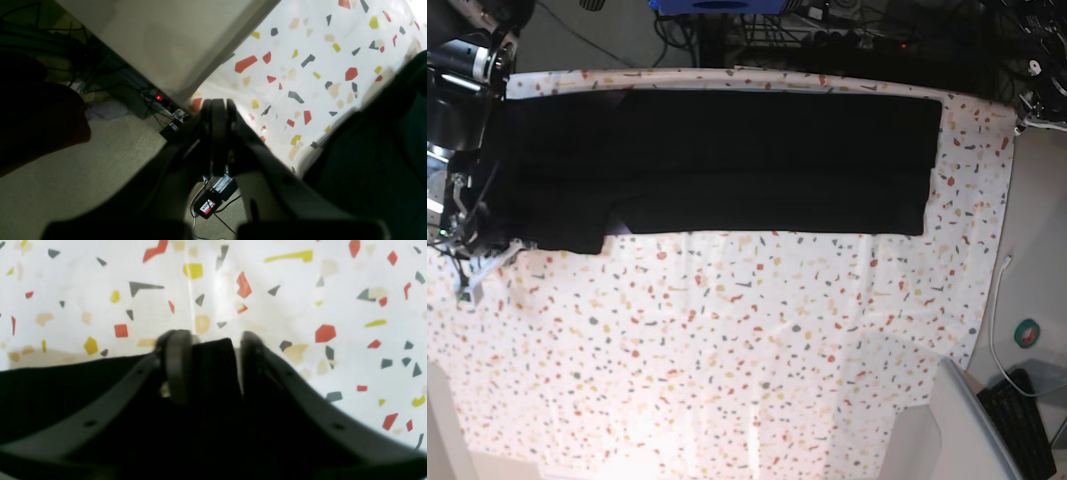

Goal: Layout the t-shirt on the table in an organized manner, then fold the t-shirt properly
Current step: 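Press and straighten the folded strip's end with the right gripper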

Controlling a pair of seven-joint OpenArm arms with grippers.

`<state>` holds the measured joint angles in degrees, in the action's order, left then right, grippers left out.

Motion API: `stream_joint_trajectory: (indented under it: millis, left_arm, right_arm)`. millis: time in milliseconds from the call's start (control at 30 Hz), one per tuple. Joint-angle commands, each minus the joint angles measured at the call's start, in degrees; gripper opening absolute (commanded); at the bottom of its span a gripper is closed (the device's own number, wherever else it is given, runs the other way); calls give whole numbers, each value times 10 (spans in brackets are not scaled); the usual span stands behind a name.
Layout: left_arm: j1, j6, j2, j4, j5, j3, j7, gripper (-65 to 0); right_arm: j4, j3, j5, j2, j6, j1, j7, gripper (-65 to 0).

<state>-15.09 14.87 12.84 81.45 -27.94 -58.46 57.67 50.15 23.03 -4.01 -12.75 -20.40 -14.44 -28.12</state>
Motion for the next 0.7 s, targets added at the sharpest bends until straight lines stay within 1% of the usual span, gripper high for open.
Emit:
stream_joint_trajectory:
  millis: [0, 33, 67, 233, 367, 400, 467, 533, 667]
  left_arm:
    - [0, -1, 12, 7, -4, -3, -7, -650]
    - [0, -1, 12, 7, -4, -3, -7, -650]
    - [0, -1, 12, 7, -4, -3, -7, -650]
    - [0, -1, 12, 7, -4, -3, -7, -650]
    - [1, -1, 12, 7, -3, -3, -7, -650]
    - [1, -1, 12, 7, -4, -3, -7, -650]
    - [1, -1, 12, 7, -4, -3, -7, -650]
    - [2, -1, 12, 7, -4, -3, -7, -650]
    - [2, -1, 12, 7, -4, -3, -7, -650]
  right_arm:
    - [8, 3, -3, -9, 1, -14, 13, -570]
    - [8, 3, -3, -9, 1, -14, 13, -639]
    - [9, 3, -3, -9, 1, -14, 13, -650]
    - [24, 4, -4, -8, 1, -13, 13, -650]
    - [77, 4, -4, -5, 1, 11, 10, -650]
    - [93, 4, -4, -5, 1, 19, 5, -650]
    - [125, 4, -5, -3, 1, 32, -23, -650]
    - [157, 4, -5, 8, 1, 46, -52, -650]
    - [234, 4, -5, 20, 1, 94, -78, -650]
